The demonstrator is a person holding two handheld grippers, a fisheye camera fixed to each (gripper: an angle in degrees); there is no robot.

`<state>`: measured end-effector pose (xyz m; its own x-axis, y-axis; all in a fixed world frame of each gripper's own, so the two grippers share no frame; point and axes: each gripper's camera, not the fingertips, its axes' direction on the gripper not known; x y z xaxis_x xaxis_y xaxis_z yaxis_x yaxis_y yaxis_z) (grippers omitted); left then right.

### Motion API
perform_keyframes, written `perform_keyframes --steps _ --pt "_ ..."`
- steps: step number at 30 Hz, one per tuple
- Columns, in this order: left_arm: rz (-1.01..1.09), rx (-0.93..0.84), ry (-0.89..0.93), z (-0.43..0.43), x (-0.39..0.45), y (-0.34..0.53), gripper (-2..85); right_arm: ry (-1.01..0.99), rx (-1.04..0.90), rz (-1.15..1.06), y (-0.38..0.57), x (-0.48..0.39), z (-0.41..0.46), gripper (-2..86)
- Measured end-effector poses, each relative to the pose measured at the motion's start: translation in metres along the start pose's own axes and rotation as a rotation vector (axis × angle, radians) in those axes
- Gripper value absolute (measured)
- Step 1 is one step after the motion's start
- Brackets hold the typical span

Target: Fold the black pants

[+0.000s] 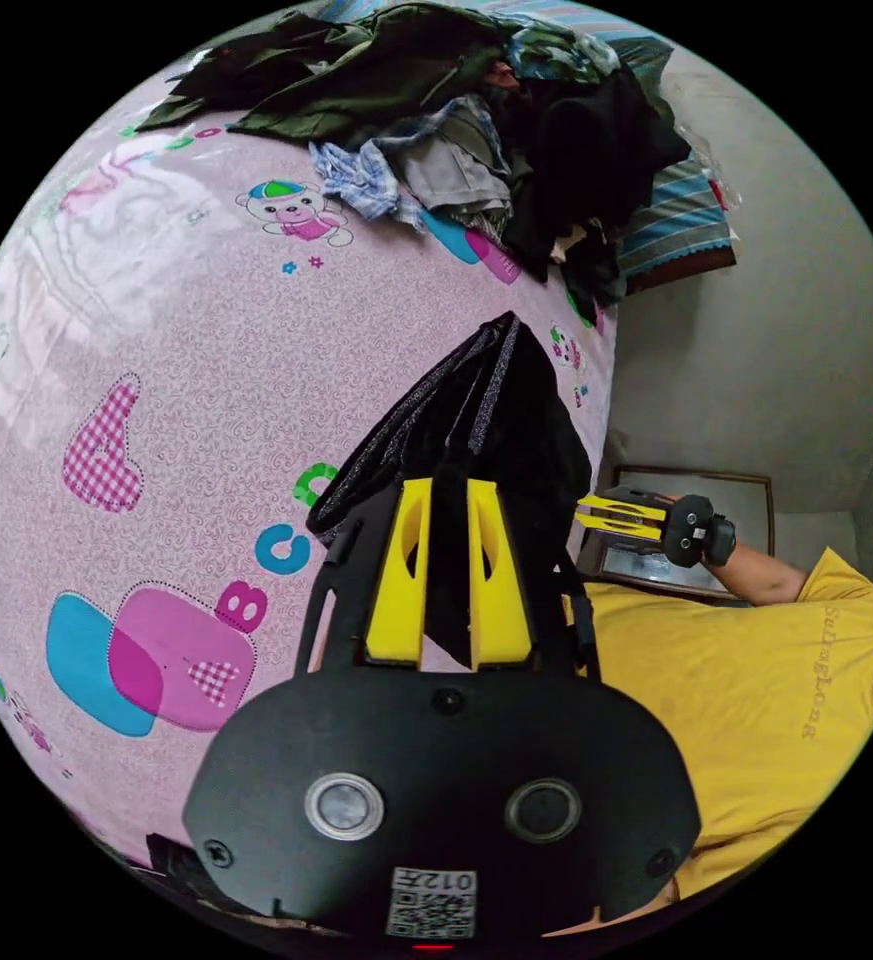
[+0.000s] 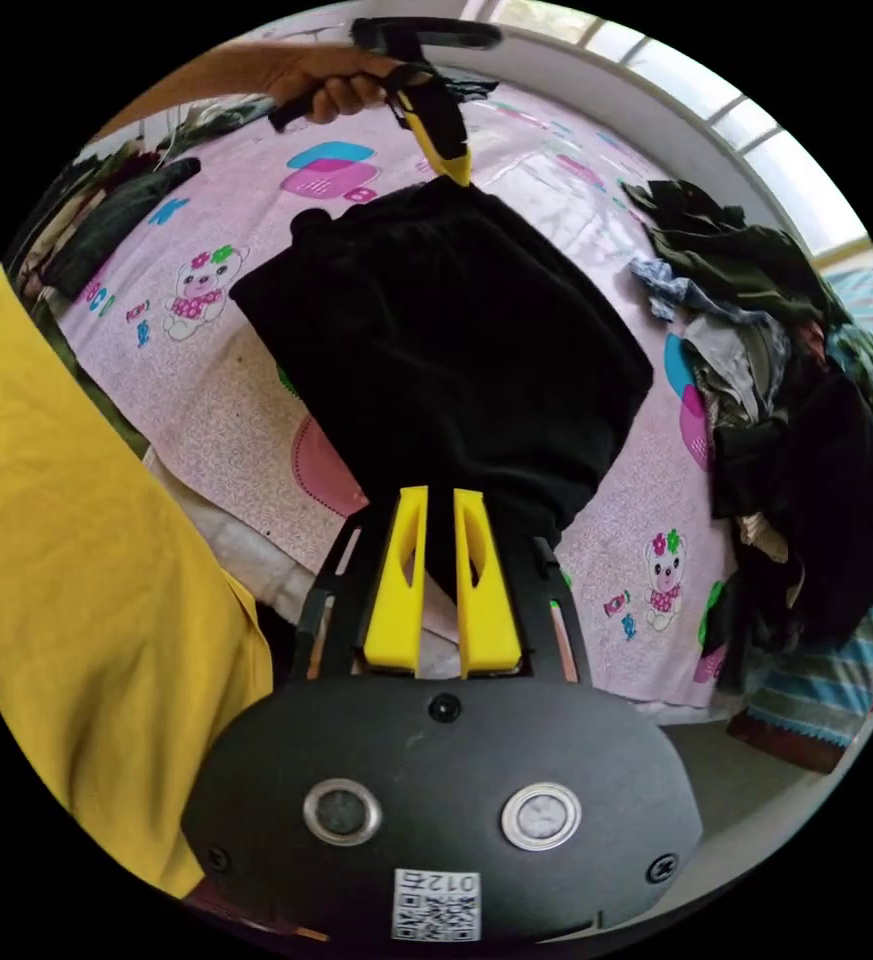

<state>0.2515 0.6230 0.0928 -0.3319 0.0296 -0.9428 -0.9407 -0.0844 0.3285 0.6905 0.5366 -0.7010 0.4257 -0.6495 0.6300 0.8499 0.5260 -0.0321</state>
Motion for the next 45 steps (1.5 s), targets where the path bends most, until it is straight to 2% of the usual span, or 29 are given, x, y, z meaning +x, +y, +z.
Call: perform_keyframes --steps 4,9,16,21,25,32,36,39,43,45 --pt "0.062 0.137 -0.133 -0.038 0.038 -0.009 6.9 0.084 0.048 0.151 0.027 0.024 -0.007 7.5" --pt "0.231 -0.074 -0.193 0.001 0.089 -0.085 9.2 0.110 -0.020 0.084 0.040 0.041 0.014 8.8" --pt "0.217 -0.322 -0.110 0.079 0.103 -0.154 8.9 0.078 -0.002 0.037 0.040 0.068 0.028 7.6" --pt "0.247 -0.429 -0.206 0.106 0.118 -0.168 5.8 0.085 0.005 0.033 0.046 0.086 0.034 4.2" --pt "0.198 -0.381 -0.167 0.093 0.111 -0.164 3.6 0.044 0.053 0.040 0.066 0.100 0.026 2.2" --pt "0.044 -0.272 0.028 0.077 0.081 -0.131 2.0 0.023 0.016 0.081 0.079 0.139 0.045 1.7" --pt "0.097 -0.130 -0.089 0.028 0.102 -0.096 0.9 0.030 0.042 0.144 0.094 0.166 0.029 1.0" --pt "0.180 -0.083 -0.161 0.000 0.130 -0.054 0.4 0.016 0.137 0.240 0.103 0.195 0.014 0.7" --pt "0.192 -0.102 -0.289 -0.004 0.144 -0.004 0.3 -0.195 0.231 0.333 0.083 0.238 0.023 0.6" --pt "0.109 -0.125 -0.399 -0.003 0.129 0.023 0.2 -0.261 0.193 0.331 0.075 0.247 0.040 0.6"
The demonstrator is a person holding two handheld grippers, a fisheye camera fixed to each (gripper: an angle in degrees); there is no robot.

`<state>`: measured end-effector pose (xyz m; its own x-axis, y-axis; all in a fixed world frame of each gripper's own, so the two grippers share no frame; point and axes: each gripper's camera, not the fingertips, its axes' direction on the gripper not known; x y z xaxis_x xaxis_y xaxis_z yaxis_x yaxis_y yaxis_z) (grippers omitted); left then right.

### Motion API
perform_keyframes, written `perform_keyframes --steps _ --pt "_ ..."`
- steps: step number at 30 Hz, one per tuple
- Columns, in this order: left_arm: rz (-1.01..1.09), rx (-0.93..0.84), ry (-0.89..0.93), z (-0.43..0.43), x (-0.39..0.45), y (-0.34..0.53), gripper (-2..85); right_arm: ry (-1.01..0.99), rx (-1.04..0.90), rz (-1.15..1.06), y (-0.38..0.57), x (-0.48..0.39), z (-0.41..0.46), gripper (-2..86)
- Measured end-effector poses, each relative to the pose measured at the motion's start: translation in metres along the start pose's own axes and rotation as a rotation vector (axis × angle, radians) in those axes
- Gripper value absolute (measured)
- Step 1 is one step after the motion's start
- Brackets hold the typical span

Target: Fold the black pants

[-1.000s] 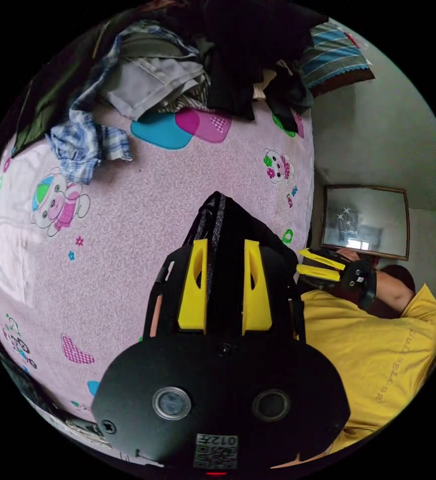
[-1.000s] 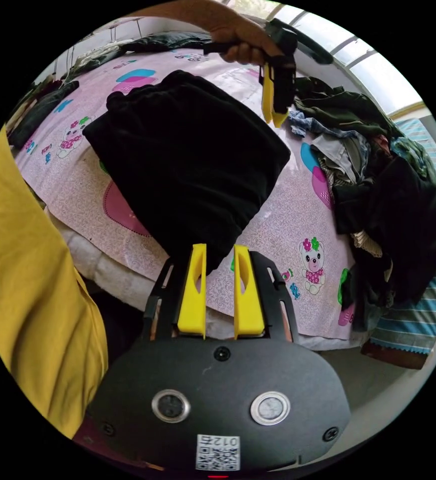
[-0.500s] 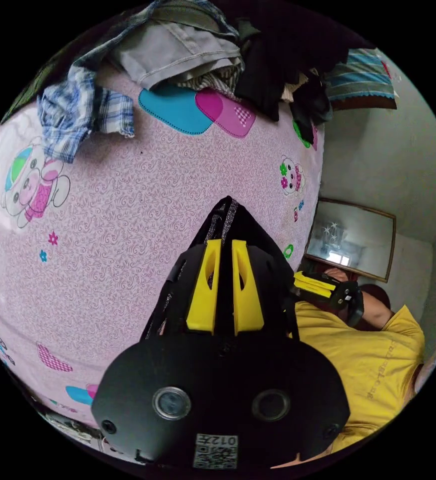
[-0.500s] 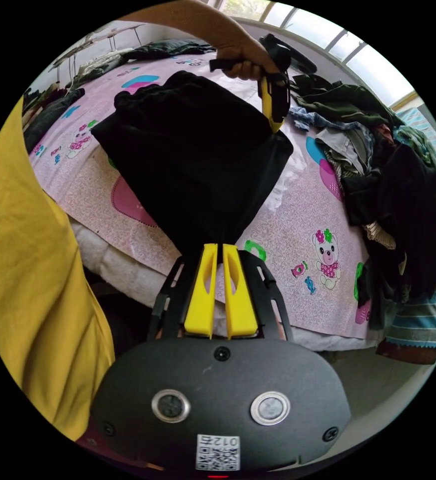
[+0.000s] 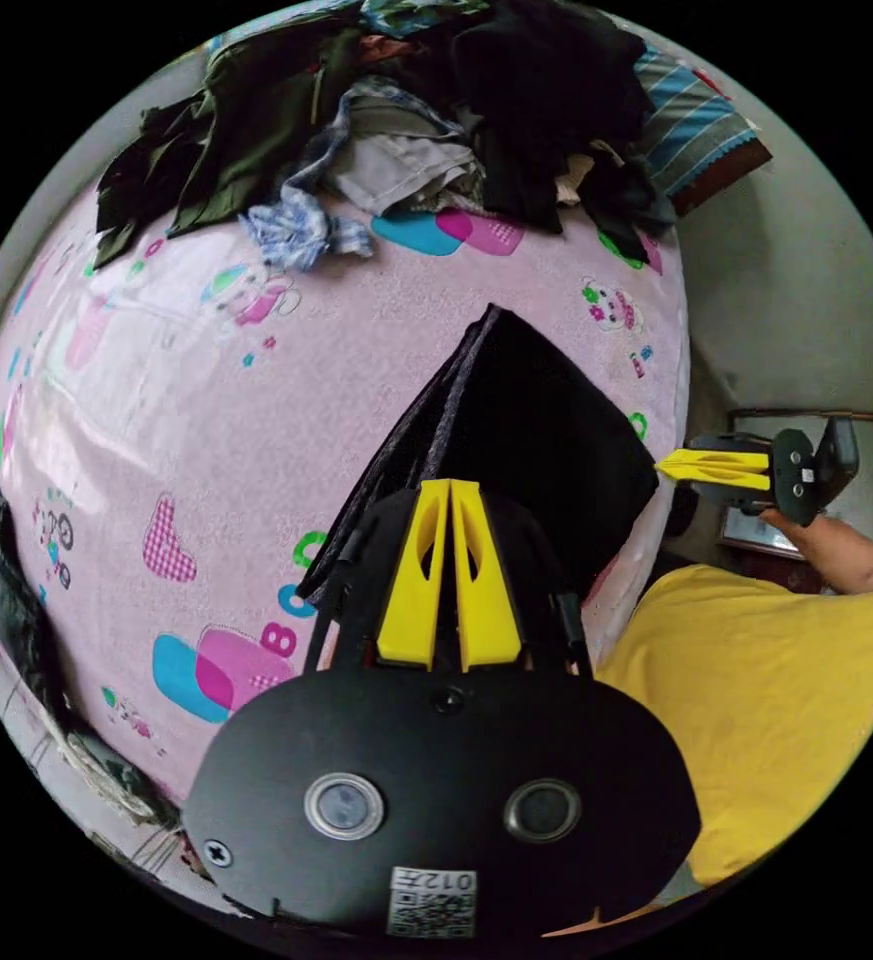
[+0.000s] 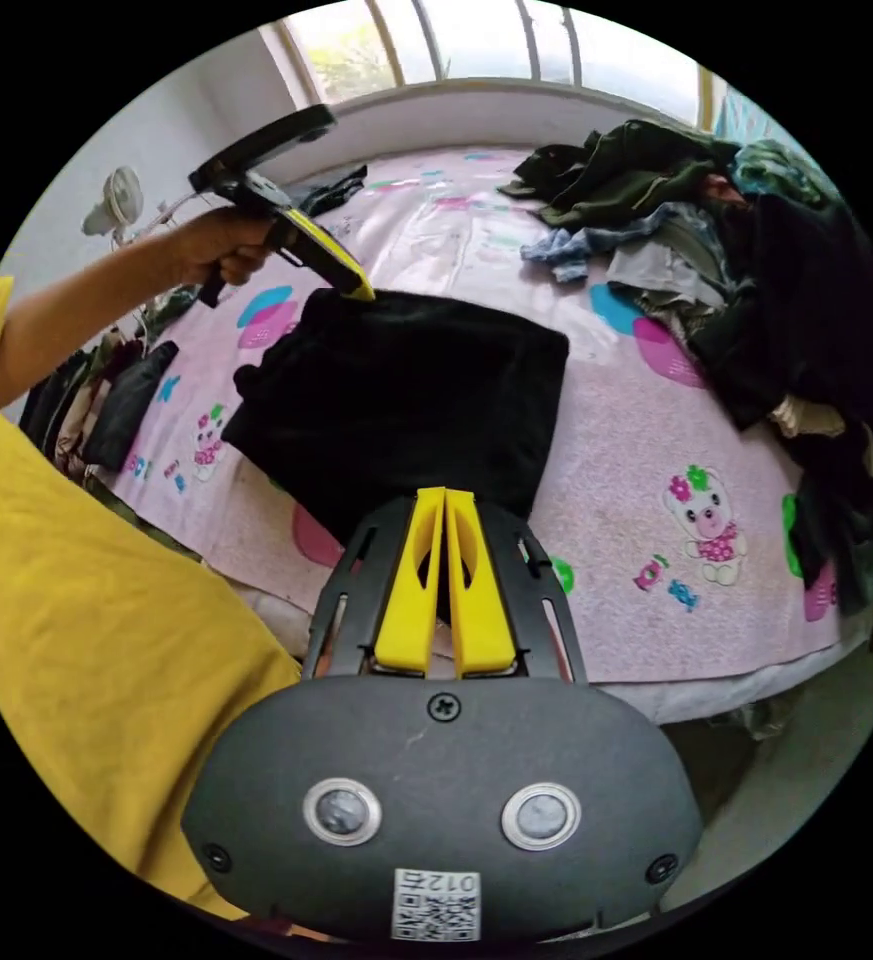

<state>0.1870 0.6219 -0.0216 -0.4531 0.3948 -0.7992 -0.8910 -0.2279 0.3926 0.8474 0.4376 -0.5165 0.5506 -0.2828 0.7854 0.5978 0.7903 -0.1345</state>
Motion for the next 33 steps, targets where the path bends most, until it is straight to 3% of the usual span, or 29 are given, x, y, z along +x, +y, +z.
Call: perform_keyframes --steps 2,6,9,11,14,20,27,31,33 --pt "-0.063 0.007 0.033 0.008 -0.014 0.018 0.1 -0.019 -0.182 -0.019 0.002 0.012 0.039 0.6" --pt "-0.191 0.086 0.223 0.010 -0.042 0.047 0.0 0.017 -0.155 -0.042 0.007 0.028 0.045 0.6" --pt "-0.232 0.136 0.191 -0.013 -0.041 0.069 0.2 0.021 -0.177 -0.022 -0.004 0.044 0.033 0.7" --pt "-0.246 0.177 0.120 -0.035 -0.032 0.088 0.4 0.041 -0.091 -0.042 -0.014 0.050 0.012 0.8" --pt "-0.219 0.240 0.164 -0.057 -0.010 0.116 0.6 0.008 0.019 -0.089 -0.039 0.053 0.000 0.9" --pt "-0.286 0.171 0.094 -0.050 0.031 0.162 1.9 -0.066 0.105 -0.214 -0.126 0.059 0.016 1.2" --pt "-0.551 0.232 0.215 -0.051 0.017 0.222 5.6 -0.125 -0.016 -0.403 -0.207 0.083 0.055 1.2" --pt "-0.551 0.169 0.145 -0.043 0.011 0.223 6.0 -0.116 -0.206 -0.478 -0.233 0.097 0.113 0.4" --pt "-0.598 0.168 0.212 -0.042 0.000 0.231 6.8 -0.160 -0.215 -0.436 -0.241 0.113 0.125 0.3"
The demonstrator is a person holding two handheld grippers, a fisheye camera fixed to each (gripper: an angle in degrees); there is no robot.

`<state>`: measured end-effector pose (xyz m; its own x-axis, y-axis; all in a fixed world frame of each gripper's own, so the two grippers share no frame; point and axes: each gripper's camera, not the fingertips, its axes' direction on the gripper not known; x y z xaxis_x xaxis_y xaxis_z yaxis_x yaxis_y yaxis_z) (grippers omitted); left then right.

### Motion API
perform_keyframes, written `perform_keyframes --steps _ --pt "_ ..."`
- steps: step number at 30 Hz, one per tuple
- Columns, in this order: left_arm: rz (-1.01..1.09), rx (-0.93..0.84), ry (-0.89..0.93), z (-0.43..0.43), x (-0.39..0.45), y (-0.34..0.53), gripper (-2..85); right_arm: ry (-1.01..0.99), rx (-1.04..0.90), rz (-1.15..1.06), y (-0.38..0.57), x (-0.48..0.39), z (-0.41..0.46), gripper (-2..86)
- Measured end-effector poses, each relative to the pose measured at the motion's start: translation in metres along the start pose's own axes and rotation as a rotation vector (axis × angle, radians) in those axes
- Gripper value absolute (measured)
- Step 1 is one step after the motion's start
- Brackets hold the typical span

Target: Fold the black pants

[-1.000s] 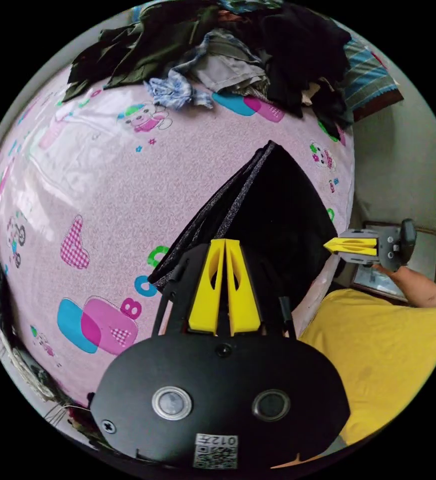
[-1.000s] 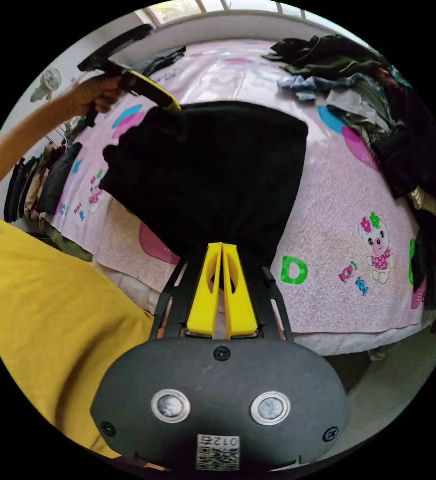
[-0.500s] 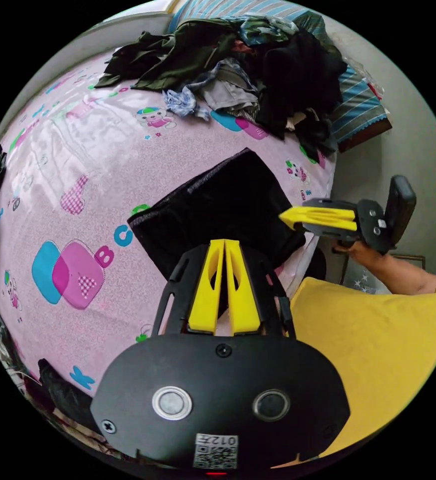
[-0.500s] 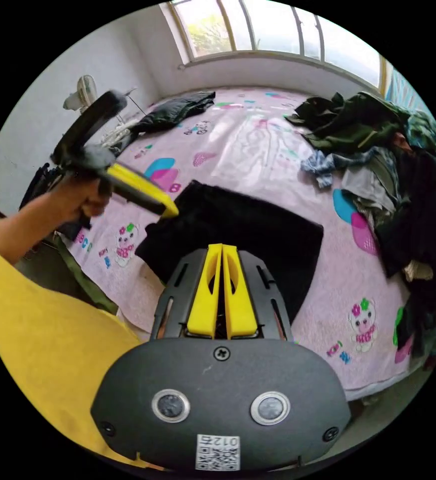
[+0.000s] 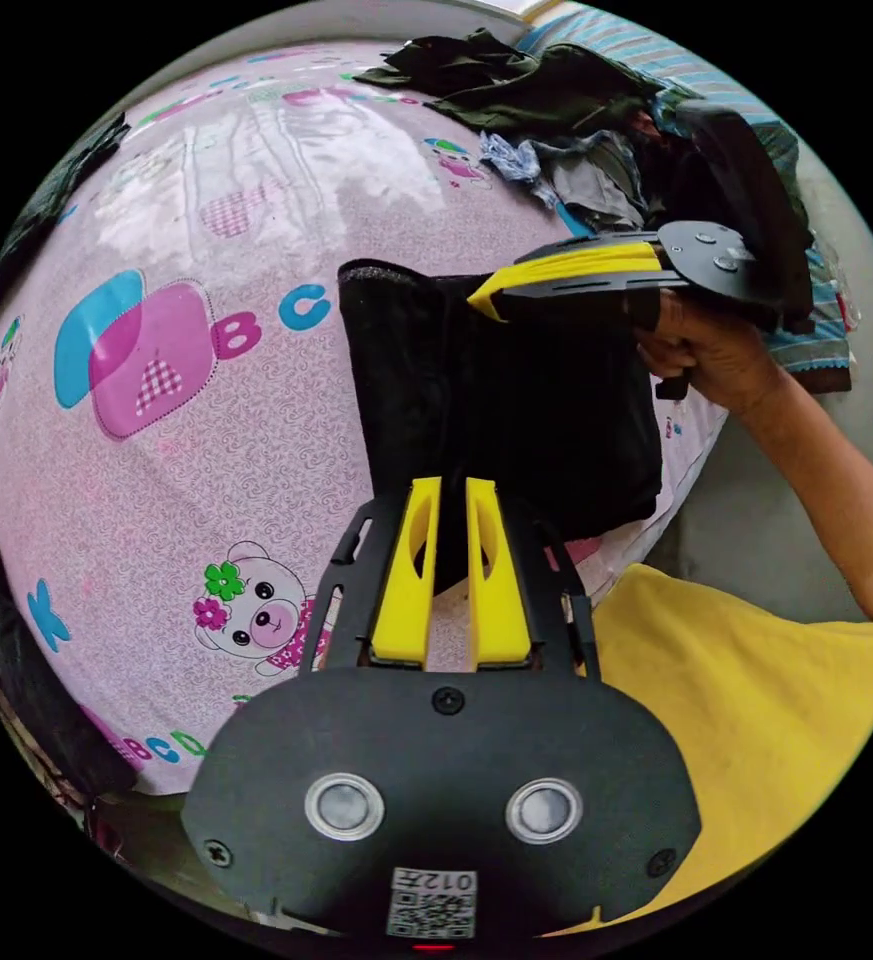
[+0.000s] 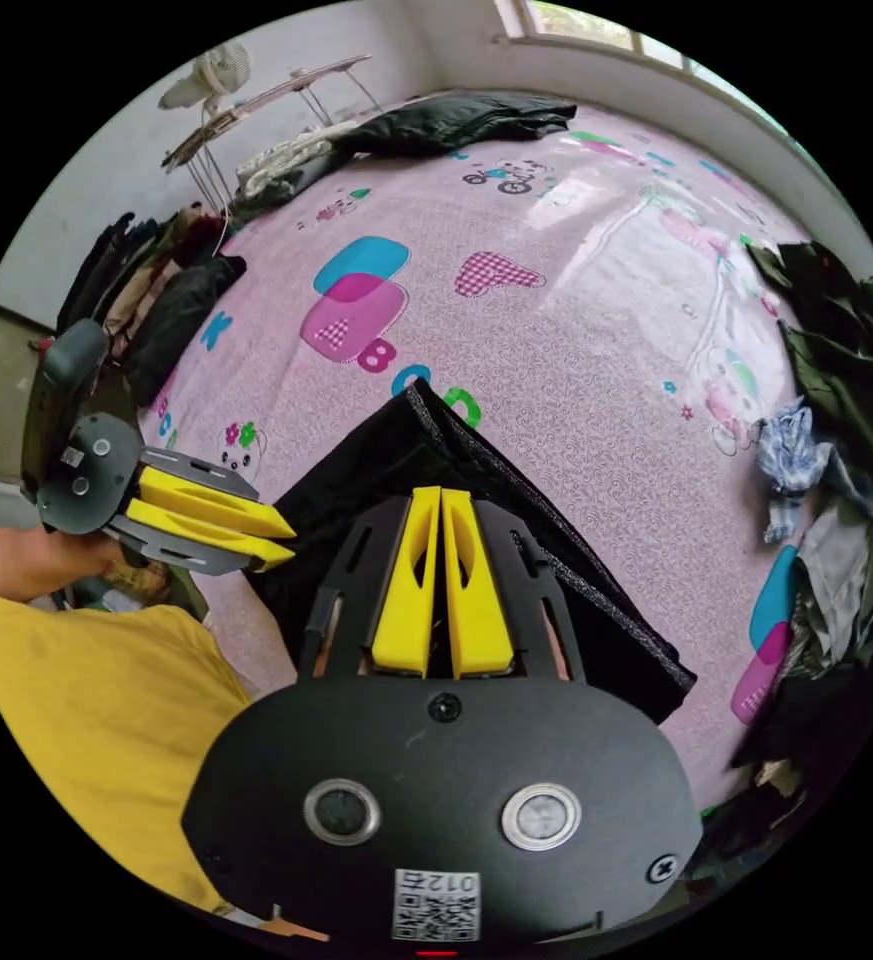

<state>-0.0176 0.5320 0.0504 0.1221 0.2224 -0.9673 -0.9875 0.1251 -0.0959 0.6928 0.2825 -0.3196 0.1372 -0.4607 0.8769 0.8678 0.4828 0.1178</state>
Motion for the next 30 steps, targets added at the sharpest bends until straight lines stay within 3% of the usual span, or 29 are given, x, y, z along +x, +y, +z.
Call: perform_keyframes --steps 4,8,12,15,21,30 --pt "-0.084 0.075 0.033 -0.033 -0.016 0.006 9.1 -0.162 0.155 0.110 0.030 0.059 -0.035 0.8" --pt "-0.107 0.165 0.039 -0.074 -0.018 -0.009 16.9 -0.117 0.283 0.286 0.103 0.144 -0.078 3.8" --pt "-0.089 0.050 0.029 -0.068 -0.018 -0.051 22.6 -0.192 0.231 0.429 0.154 0.228 -0.071 9.7" --pt "-0.119 -0.049 0.027 -0.056 -0.031 -0.070 24.1 -0.358 0.218 0.504 0.176 0.276 -0.048 13.3" --pt "-0.068 -0.186 0.108 -0.060 -0.049 -0.082 23.3 -0.535 0.153 0.484 0.177 0.322 -0.002 16.1" --pt "-0.032 -0.155 0.131 -0.088 -0.055 -0.065 17.0 -0.690 0.093 0.429 0.169 0.354 0.025 12.8"
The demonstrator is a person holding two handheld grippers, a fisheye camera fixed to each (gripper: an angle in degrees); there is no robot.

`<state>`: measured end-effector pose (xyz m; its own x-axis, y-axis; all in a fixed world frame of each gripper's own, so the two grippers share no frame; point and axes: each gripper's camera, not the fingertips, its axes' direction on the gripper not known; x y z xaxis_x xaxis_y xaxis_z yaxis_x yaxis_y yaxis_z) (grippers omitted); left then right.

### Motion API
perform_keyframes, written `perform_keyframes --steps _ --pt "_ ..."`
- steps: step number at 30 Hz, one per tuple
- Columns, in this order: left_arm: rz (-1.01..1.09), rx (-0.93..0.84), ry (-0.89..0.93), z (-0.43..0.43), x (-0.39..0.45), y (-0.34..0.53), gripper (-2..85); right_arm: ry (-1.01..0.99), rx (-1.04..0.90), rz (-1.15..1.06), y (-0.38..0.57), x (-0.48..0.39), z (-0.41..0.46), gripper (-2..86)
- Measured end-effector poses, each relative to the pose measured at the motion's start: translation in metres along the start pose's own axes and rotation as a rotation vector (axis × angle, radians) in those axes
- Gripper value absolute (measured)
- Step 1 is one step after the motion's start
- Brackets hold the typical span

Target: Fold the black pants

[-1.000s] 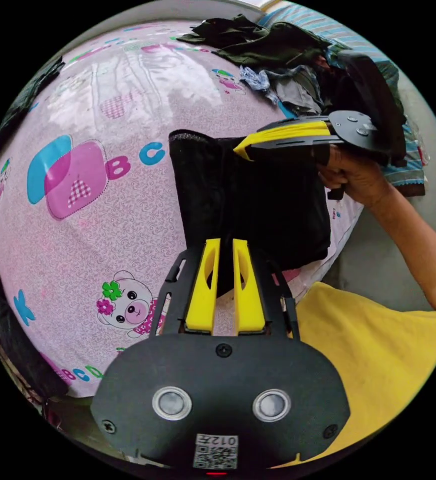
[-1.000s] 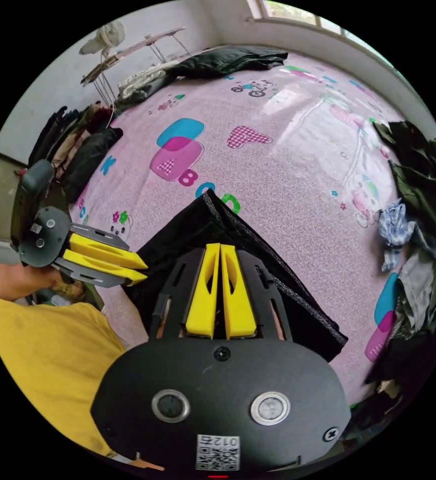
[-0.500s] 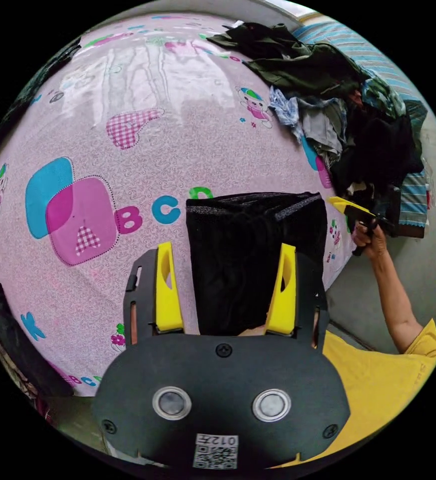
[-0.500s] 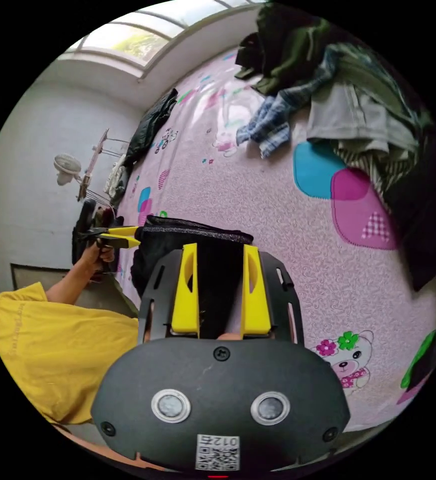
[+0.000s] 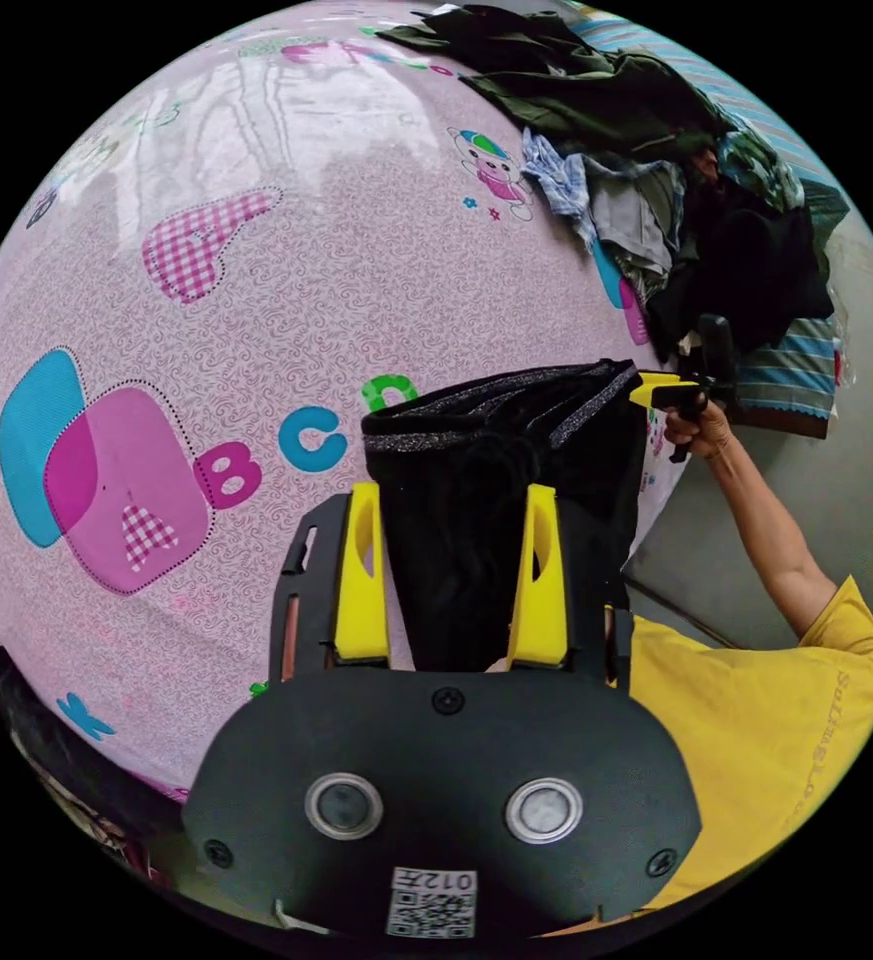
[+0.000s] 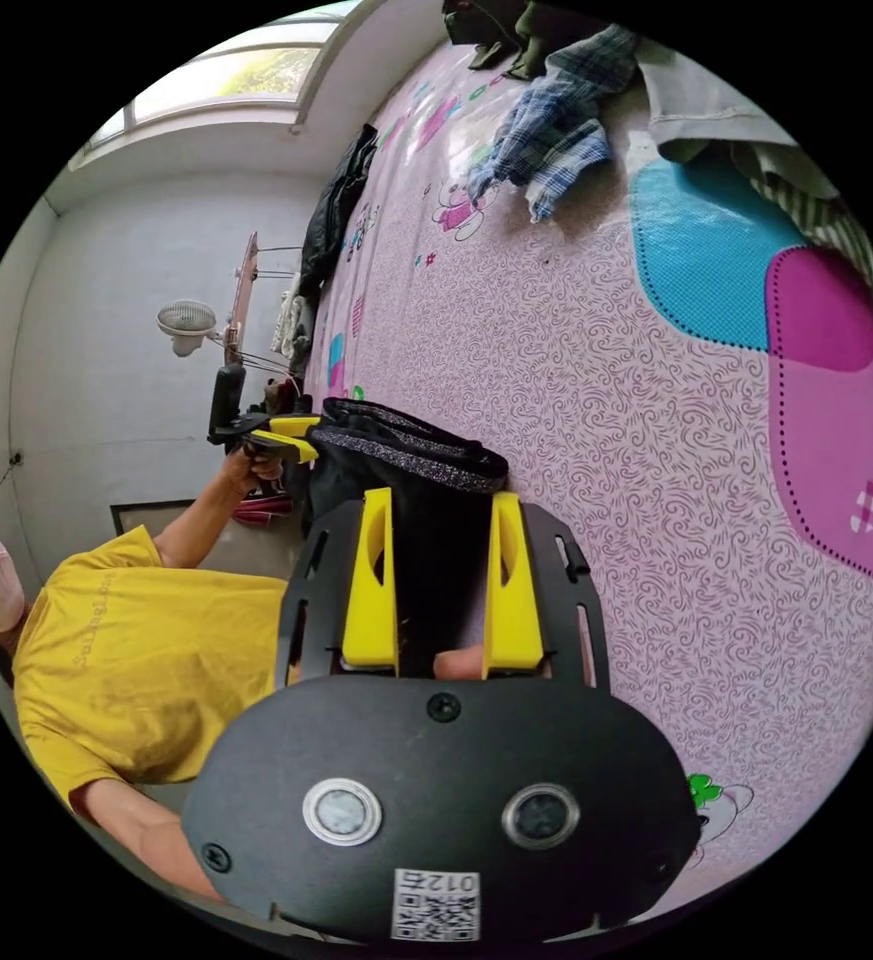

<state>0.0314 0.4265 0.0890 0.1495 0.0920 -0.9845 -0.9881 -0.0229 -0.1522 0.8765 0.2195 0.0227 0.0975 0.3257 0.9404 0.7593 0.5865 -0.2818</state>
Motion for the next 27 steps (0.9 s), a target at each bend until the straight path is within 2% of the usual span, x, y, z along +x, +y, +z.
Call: perform_keyframes --steps 4,7,11,16,21,23,25,27 --pt "0.034 0.014 0.034 -0.010 -0.006 0.014 13.8 -0.012 -0.023 -0.008 -0.002 0.001 0.011 8.6" --pt "0.073 0.025 0.128 -0.017 -0.009 0.026 10.7 -0.012 -0.003 -0.025 0.001 -0.009 0.015 5.9" --pt "0.106 0.067 0.194 -0.041 -0.013 0.045 7.9 -0.045 0.102 -0.104 0.004 -0.048 0.001 4.0" --pt "0.259 0.308 0.105 -0.123 -0.001 0.052 6.1 0.070 0.267 -0.350 -0.025 -0.148 -0.034 3.9" --pt "0.424 0.648 -0.136 -0.208 0.017 0.079 3.7 0.265 0.358 -0.651 -0.038 -0.254 -0.032 5.0" --pt "0.406 0.662 -0.183 -0.208 0.005 0.092 2.9 0.319 0.327 -0.717 -0.031 -0.280 0.007 5.5" --pt "0.326 0.604 -0.215 -0.191 -0.017 0.105 2.1 0.383 0.260 -0.753 -0.017 -0.294 0.060 5.6" --pt "0.098 0.547 -0.209 -0.161 -0.063 0.143 1.2 0.474 0.133 -0.813 0.006 -0.306 0.125 5.7"
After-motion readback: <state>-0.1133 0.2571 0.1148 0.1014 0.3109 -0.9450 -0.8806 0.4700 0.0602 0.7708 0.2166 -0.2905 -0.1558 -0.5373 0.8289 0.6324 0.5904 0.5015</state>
